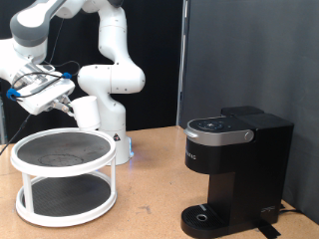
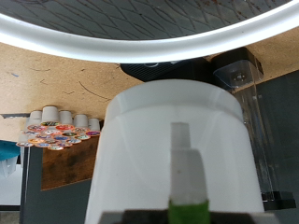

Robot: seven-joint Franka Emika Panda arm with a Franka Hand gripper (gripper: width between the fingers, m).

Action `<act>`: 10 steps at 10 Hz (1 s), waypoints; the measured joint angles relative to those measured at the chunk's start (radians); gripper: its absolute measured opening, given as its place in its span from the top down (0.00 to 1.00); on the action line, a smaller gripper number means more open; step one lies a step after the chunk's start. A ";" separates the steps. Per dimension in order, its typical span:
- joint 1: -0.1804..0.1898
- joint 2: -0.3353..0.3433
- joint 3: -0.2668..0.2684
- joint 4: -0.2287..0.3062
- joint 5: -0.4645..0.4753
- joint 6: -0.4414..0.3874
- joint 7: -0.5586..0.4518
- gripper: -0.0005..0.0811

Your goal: Make a cup of coffee with the keurig machine

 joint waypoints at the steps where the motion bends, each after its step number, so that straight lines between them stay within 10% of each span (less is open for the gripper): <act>1: 0.007 0.003 0.012 -0.011 0.024 0.022 0.012 0.98; 5: 0.090 0.021 0.123 -0.053 0.219 0.219 0.057 0.98; 10: 0.216 0.106 0.196 -0.020 0.352 0.255 0.059 0.98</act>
